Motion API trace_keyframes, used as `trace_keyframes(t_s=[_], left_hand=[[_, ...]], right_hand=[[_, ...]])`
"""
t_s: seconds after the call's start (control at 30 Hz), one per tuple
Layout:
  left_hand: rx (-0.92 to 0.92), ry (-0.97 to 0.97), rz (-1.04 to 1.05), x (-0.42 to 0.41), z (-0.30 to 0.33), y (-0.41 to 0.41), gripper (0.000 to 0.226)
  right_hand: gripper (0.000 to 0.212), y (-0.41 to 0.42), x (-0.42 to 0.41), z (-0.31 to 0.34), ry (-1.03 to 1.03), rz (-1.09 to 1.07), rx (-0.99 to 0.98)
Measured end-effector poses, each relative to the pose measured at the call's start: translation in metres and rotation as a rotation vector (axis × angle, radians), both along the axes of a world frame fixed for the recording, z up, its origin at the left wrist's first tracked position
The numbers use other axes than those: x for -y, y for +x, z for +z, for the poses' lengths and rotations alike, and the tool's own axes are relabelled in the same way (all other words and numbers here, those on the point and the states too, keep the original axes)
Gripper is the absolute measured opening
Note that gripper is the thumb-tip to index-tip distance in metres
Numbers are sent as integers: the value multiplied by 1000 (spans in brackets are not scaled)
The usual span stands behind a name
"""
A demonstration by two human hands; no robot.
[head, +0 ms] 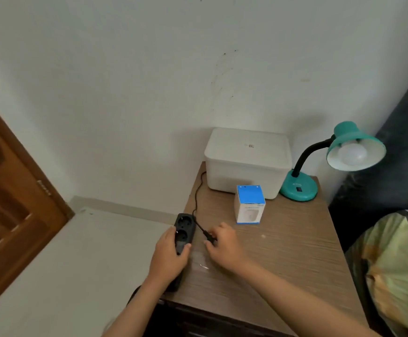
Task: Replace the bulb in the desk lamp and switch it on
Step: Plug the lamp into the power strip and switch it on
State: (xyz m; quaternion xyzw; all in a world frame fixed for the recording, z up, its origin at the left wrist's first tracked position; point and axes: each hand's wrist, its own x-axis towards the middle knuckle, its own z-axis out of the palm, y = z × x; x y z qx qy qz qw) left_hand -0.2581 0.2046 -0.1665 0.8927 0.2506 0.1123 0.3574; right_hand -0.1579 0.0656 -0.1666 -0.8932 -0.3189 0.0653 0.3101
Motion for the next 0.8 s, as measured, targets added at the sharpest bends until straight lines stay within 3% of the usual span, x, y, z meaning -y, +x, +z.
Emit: trace_keyframes(t_s=[0.27,0.53,0.8], left_hand=[[85,-62,79,8,-2,-3,61],[141,-112,113,3,-5,-3,62],[211,-139,111,4,1,-4,57]], right_hand=[[13,7,-23,-4,-34,-90,-34],[10,15,-45,28,415,-242,-202],[9,13,-59,24,295,-177,-228]])
